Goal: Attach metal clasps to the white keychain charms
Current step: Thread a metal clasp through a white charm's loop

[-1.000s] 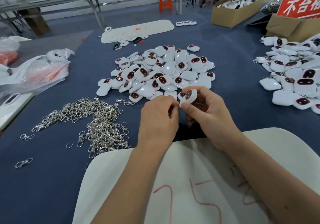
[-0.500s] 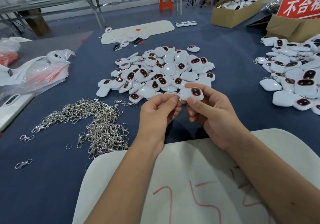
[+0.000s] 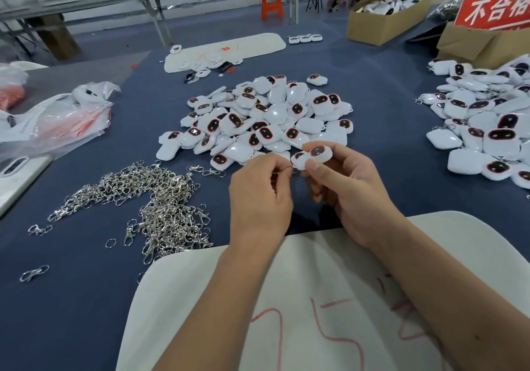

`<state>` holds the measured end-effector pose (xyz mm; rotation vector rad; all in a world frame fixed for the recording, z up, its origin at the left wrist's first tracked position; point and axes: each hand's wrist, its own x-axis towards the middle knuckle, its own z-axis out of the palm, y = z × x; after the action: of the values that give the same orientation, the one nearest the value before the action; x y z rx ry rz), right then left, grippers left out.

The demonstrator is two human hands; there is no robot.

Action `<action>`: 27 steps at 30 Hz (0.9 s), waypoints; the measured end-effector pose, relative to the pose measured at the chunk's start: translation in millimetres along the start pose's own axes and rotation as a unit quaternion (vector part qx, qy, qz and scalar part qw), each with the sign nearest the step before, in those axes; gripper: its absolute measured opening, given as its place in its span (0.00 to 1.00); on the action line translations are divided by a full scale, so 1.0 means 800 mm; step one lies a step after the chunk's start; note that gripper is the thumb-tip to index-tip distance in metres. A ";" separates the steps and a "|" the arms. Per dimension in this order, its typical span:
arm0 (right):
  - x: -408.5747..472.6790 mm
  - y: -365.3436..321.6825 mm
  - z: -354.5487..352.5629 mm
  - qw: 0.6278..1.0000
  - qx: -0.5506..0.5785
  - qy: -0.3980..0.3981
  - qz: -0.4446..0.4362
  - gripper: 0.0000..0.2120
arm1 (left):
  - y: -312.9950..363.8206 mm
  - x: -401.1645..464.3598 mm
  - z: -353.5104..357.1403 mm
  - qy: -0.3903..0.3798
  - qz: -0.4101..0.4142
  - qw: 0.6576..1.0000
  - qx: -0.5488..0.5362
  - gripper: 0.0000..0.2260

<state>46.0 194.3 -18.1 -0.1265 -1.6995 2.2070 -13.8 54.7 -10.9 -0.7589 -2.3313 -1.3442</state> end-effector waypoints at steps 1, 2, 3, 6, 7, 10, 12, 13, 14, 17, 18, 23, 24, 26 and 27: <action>0.000 0.000 0.000 1.000 0.011 0.006 0.000 0.16 | 0.000 0.000 0.000 -0.001 -0.024 0.999 -0.034 0.05; 0.001 0.000 0.000 1.000 0.026 0.013 0.002 0.16 | 0.000 0.000 0.000 -0.004 -0.054 0.996 -0.071 0.05; 0.002 -0.001 -0.001 0.999 0.043 0.023 0.006 0.16 | -0.001 0.001 -0.001 -0.007 -0.084 0.991 -0.105 0.04; 0.005 -0.001 -0.004 0.993 0.100 0.050 0.025 0.12 | -0.002 0.005 -0.004 -0.014 -0.147 0.972 -0.185 0.07; 0.006 -0.002 -0.005 0.992 0.111 0.055 0.031 0.11 | -0.002 0.006 -0.005 -0.014 -0.156 0.967 -0.203 0.07; 0.008 -0.002 -0.006 0.991 0.114 0.065 0.036 0.10 | 0.000 0.007 -0.007 -0.010 -0.169 0.959 -0.226 0.07; 0.007 -0.001 -0.005 0.991 0.107 0.069 0.034 0.10 | 0.001 0.007 -0.007 -0.008 -0.176 0.956 -0.236 0.07; 0.007 -0.001 -0.004 0.991 0.103 0.073 0.032 0.11 | 0.001 0.006 -0.006 -0.007 -0.179 0.955 -0.238 0.06; 0.007 -0.001 -0.005 0.992 0.099 0.080 0.027 0.11 | 0.001 0.006 -0.005 -0.008 -0.181 0.954 -0.238 0.06; 0.007 -0.001 -0.006 0.989 0.085 0.119 0.016 0.08 | 0.004 0.005 0.002 -0.024 -0.163 0.965 -0.206 0.05; 0.007 -0.001 -0.006 0.988 0.083 0.132 0.016 0.07 | 0.006 0.005 0.005 -0.031 -0.151 0.970 -0.187 0.05; 0.010 -0.005 -0.015 0.973 0.067 0.219 0.016 0.08 | 0.025 0.014 0.032 -0.055 -0.134 0.980 -0.136 0.05; 0.011 -0.007 -0.021 0.966 0.047 0.254 0.001 0.09 | 0.032 0.018 0.041 -0.066 -0.130 0.980 -0.138 0.06; 0.015 -0.012 -0.035 0.944 -0.003 0.328 -0.032 0.11 | 0.048 0.026 0.063 -0.088 -0.117 0.977 -0.153 0.06; 0.016 -0.015 -0.044 0.932 -0.025 0.359 -0.047 0.13 | 0.058 0.029 0.075 -0.097 -0.108 0.976 -0.160 0.05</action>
<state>46.5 233.2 -14.3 -0.7479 -1.3000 1.7265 -6.3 132.0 3.7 -0.7757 -2.4343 -1.8491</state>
